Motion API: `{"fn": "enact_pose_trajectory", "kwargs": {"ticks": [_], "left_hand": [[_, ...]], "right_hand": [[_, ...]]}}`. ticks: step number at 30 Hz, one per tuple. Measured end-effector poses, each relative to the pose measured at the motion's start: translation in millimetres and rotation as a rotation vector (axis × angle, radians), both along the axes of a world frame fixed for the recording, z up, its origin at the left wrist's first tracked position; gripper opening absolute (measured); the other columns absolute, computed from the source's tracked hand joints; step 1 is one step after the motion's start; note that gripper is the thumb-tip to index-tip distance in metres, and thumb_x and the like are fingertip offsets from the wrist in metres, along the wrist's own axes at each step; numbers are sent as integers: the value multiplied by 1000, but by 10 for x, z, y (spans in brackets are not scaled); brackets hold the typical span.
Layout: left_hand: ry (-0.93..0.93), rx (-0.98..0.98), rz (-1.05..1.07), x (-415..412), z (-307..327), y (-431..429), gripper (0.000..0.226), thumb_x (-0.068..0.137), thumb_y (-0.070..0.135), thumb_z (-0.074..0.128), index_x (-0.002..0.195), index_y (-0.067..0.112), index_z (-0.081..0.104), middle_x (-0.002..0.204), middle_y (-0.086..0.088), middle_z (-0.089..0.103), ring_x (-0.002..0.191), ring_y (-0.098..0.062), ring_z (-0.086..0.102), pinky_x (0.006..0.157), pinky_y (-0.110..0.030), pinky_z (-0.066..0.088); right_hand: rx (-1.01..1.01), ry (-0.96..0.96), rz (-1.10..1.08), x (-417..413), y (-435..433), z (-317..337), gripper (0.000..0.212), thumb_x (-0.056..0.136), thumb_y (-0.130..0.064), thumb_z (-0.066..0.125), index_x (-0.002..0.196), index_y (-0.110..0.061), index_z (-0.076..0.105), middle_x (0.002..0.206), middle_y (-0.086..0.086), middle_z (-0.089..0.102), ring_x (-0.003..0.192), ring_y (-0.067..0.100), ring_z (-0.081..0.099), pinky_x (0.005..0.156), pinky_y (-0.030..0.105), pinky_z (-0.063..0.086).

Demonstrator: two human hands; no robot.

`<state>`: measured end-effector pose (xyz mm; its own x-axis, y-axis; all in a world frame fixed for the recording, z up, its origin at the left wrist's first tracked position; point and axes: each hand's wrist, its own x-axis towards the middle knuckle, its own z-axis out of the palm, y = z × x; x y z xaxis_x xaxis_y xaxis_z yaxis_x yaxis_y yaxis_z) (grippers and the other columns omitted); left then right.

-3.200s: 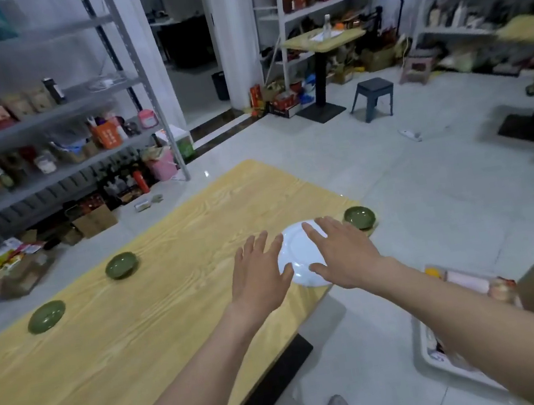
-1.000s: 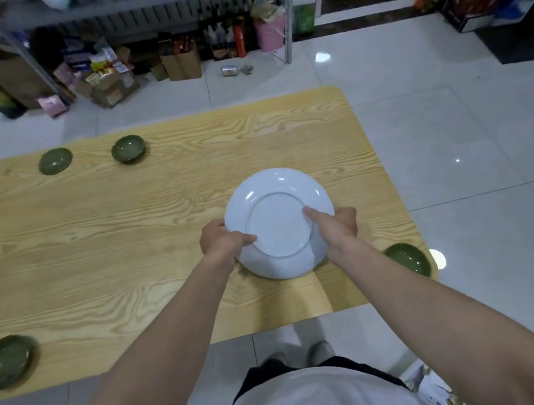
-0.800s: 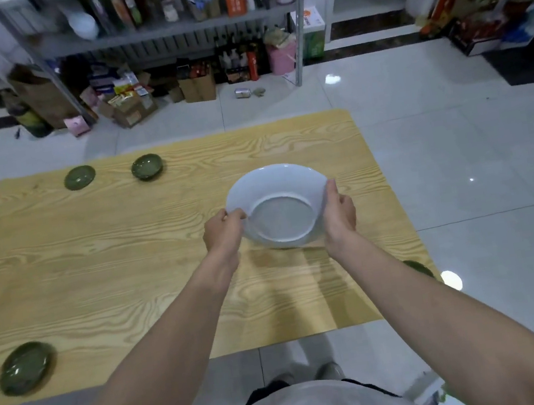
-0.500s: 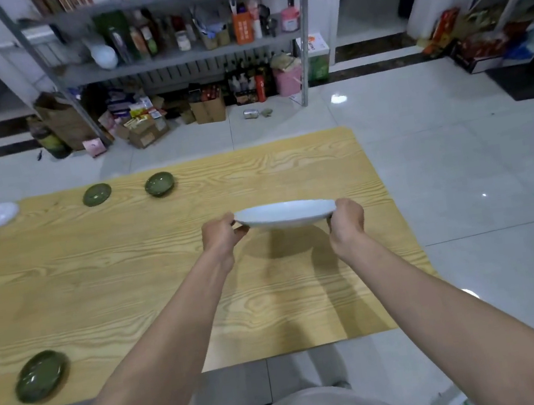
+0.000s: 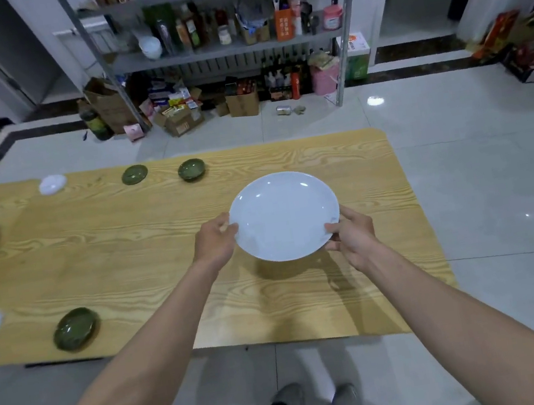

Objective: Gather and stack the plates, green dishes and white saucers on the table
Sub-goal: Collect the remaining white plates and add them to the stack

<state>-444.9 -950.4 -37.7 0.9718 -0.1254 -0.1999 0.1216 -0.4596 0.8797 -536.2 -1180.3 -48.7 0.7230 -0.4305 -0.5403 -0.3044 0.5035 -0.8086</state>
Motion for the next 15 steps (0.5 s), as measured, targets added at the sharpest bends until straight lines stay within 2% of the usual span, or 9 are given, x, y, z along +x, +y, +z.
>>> {"fn": "enact_pose_trajectory", "kwargs": {"ticks": [1,2,3,5,7,9,11,13,15], "left_hand": [[-76,139,-21,11,22,81,29,96,19,59,119,31,70,132,10,62,123,-18,56,97,-15,41],[-141,283,-55,29,50,163,39,97,23,58,136,20,59,145,3,53,135,-21,46,108,-23,36],[-187,407,-104,22,87,250,48,98,28,57,144,15,50,153,-2,43,142,-23,37,115,-30,30],[-272,643,-187,-15,161,415,56,100,40,50,150,16,40,160,-3,30,150,-22,21,119,-37,22],[-341,832,-227,-52,238,574,62,100,51,43,152,18,36,162,-3,25,152,-22,13,120,-40,17],[-367,914,-220,-115,295,744,66,98,57,39,153,20,33,163,-4,22,152,-24,10,121,-43,14],[-371,949,-190,-140,355,941,68,98,59,37,154,22,30,164,-4,20,152,-24,8,122,-43,12],[-358,960,-146,-145,424,1169,68,97,60,36,154,23,28,164,-3,19,152,-23,8,122,-43,13],[-358,957,-92,-146,489,1432,68,97,60,36,154,23,28,164,-2,19,152,-22,9,122,-42,14]], "right_hand": [[-4,-2,5,26,67,15,61,85,19,54,139,-7,53,116,17,66,83,32,69,56,42,60],[-14,0,14,54,138,31,62,84,19,54,140,-7,52,114,15,67,83,33,69,59,46,61],[-25,2,26,77,215,44,62,84,19,53,140,-8,52,109,13,67,84,34,70,63,49,61],[-20,-10,55,119,382,79,62,84,20,52,139,-9,53,103,8,67,81,32,70,63,49,61],[5,-20,70,157,563,134,62,85,19,52,140,-10,53,111,11,66,76,28,71,57,44,61],[16,-31,95,201,762,184,61,87,18,52,141,-10,52,119,13,64,72,24,71,54,39,60],[8,-49,133,271,978,238,61,87,18,51,142,-10,51,123,15,64,73,24,71,57,41,61],[3,-76,161,349,1218,306,64,87,17,52,144,-10,49,123,16,64,70,23,72,61,45,62],[19,-93,169,414,1486,367,66,87,18,51,146,-10,47,120,15,64,69,22,72,57,43,61]]}}
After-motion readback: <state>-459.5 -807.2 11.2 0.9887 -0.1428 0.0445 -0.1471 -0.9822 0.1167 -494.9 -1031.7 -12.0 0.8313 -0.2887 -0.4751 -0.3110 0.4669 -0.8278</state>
